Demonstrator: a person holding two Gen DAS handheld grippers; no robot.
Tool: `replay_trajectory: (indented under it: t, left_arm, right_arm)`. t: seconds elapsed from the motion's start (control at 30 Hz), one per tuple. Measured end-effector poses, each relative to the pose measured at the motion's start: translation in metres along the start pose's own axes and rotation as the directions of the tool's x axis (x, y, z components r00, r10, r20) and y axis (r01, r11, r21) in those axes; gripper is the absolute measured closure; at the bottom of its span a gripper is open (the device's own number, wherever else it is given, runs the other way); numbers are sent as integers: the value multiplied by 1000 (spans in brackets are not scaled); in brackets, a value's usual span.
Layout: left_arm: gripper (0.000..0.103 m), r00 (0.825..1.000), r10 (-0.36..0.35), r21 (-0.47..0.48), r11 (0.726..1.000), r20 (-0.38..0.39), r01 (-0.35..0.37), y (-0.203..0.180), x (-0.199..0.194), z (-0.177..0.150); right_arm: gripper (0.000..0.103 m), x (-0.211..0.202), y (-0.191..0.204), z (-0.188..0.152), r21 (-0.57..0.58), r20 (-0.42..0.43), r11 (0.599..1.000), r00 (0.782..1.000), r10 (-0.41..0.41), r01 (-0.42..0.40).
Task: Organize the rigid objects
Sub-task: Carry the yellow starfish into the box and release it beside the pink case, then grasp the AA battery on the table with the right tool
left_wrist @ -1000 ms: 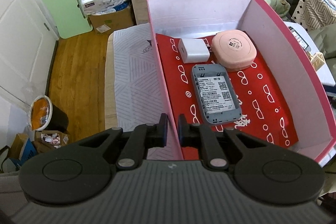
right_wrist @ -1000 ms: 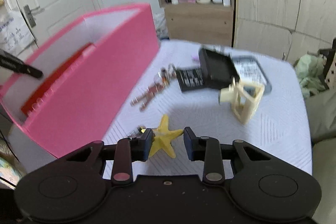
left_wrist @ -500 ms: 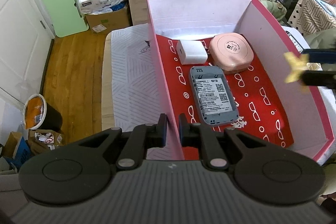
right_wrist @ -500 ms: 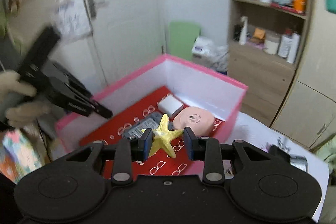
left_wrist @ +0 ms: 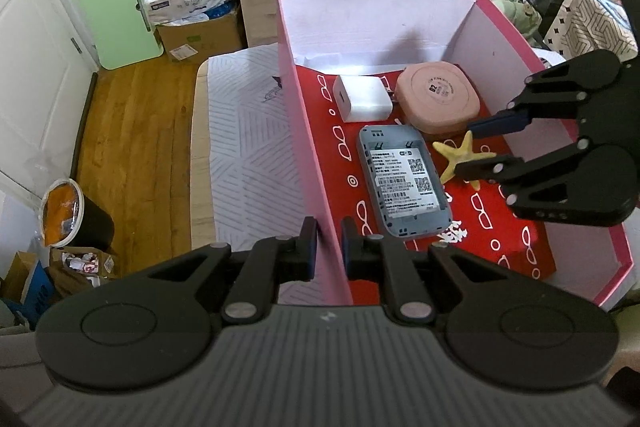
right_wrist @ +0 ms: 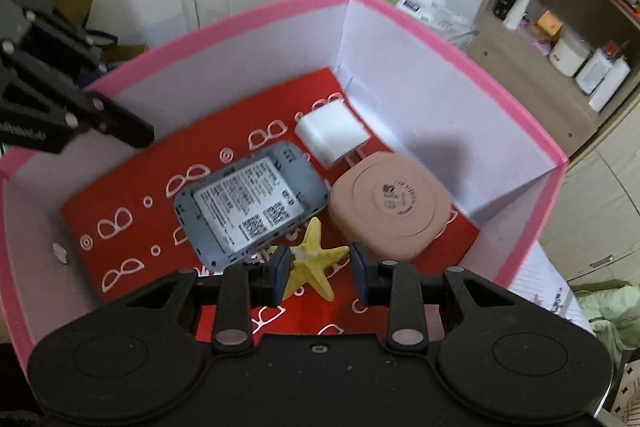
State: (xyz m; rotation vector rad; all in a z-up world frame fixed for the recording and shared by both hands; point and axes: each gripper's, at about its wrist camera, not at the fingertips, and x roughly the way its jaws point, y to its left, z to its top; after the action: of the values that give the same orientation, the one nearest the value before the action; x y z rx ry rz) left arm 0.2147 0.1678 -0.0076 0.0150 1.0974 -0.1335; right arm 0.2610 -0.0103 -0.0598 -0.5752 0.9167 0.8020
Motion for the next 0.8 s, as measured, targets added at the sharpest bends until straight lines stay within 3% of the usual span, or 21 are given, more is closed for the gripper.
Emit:
replay_trajectory:
  t: [0.1, 0.2, 0.33, 0.5, 0.67, 0.8]
  left_arm:
    - [91, 1000, 0, -3, 1000, 0, 0, -1, 0, 0]
    - [90, 1000, -19, -16, 1000, -5, 19, 2, 0, 1]
    - [90, 1000, -17, -9, 1000, -10, 17, 1, 1, 2]
    - [90, 1000, -18, -17, 1000, -10, 18, 3, 1, 1]
    - [90, 1000, -23, -36, 999, -7, 22, 5, 1, 0]
    - [91, 1000, -15, -49, 999, -17, 14, 5, 1, 2]
  right_arm:
    - [65, 0, 1, -1, 5, 10, 1000, 1000, -19, 19]
    - [61, -15, -1, -3, 40, 83, 999, 996, -38, 35]
    - [60, -48, -12, -19, 150, 181, 984, 981, 67, -95]
    - [60, -102, -17, -56, 235, 311, 955, 945, 101, -179]
    - [60, -128, -27, -99, 302, 317, 937, 945, 76, -176]
    - [60, -118, -42, -128, 372, 306, 903, 947, 100, -216]
